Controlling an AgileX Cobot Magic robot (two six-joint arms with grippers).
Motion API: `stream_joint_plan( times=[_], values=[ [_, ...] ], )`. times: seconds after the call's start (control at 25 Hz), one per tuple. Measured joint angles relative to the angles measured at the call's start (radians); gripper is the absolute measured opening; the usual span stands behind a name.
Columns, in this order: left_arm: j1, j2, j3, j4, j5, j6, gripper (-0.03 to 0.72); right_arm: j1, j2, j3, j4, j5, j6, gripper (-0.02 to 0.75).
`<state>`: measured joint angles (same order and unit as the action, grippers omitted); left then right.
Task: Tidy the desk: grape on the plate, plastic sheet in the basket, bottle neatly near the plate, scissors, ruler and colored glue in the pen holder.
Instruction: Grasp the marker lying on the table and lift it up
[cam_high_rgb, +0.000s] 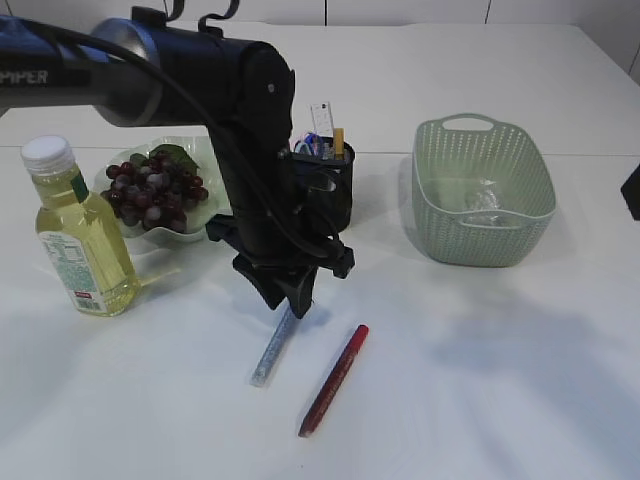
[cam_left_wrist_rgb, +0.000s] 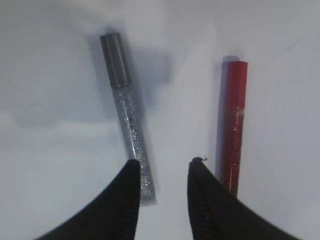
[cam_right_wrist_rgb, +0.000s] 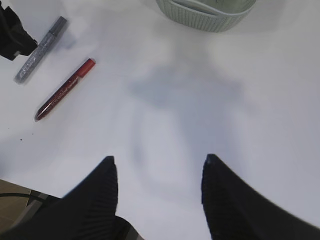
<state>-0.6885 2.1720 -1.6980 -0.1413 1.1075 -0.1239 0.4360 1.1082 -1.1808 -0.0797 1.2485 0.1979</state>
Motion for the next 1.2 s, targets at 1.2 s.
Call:
stream_joint_plan(
  times=[1.2],
  values=[
    [0.043, 0.161, -0.073, -0.006, 0.056, -0.007, 0.24, 0.0, 0.0, 0.0, 0.023, 0.001, -0.034, 0.43]
  ],
)
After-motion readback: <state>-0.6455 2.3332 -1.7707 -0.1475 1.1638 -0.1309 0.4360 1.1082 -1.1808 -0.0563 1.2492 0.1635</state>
